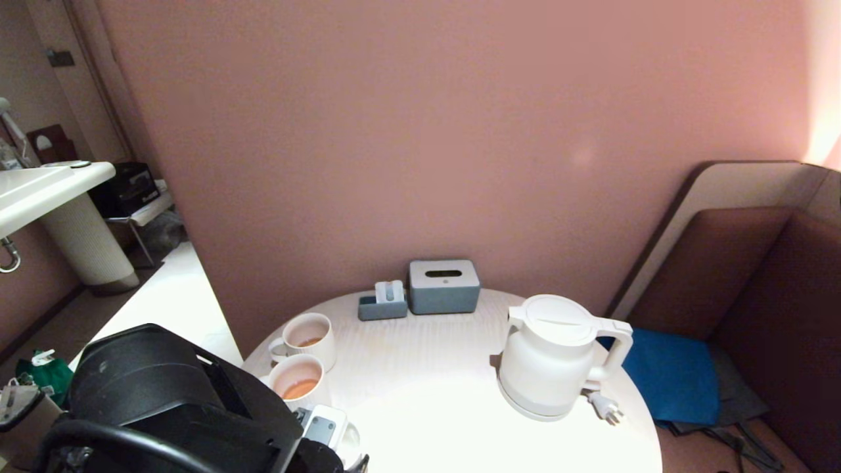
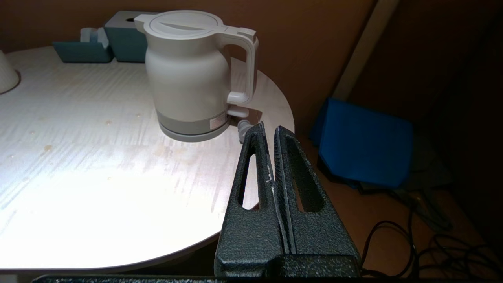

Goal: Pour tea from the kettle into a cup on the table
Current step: Put the cup down on the table

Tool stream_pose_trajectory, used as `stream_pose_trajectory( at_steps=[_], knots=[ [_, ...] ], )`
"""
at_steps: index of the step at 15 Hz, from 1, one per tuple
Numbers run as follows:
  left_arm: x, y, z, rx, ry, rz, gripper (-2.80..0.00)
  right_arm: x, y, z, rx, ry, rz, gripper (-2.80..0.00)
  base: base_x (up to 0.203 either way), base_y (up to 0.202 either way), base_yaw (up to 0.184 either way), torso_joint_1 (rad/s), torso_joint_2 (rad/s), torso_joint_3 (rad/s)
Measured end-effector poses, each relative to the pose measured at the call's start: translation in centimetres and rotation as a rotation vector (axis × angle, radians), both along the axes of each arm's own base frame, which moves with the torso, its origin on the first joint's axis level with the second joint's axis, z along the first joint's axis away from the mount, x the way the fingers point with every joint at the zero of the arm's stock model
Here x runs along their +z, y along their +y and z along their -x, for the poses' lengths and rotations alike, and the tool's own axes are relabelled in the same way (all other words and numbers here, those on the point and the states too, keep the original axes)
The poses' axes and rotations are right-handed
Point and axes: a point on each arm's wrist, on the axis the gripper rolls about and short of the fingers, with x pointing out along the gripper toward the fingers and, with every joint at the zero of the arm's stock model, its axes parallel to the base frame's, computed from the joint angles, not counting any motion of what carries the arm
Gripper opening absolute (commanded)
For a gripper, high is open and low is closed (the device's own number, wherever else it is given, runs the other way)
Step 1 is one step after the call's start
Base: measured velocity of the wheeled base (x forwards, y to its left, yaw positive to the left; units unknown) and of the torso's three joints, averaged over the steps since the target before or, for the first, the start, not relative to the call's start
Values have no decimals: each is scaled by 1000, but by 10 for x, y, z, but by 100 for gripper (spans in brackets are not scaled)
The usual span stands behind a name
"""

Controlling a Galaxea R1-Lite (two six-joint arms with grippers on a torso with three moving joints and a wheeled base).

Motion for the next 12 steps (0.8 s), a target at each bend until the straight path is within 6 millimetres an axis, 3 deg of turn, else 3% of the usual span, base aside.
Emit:
stream_pose_trajectory(
  at_steps=[5,6,12],
  knots=[
    [1,-2,-1,-5,-9,2,-280,0,0,0,0,0,0,-280,0,0,0,0,0,0],
    [1,-2,-1,-5,-9,3,0,0,0,0,0,0,0,-280,0,0,0,0,0,0],
    [2,-3,-1,-8,-12,8,0,0,0,0,0,0,0,-280,0,0,0,0,0,0]
  ],
)
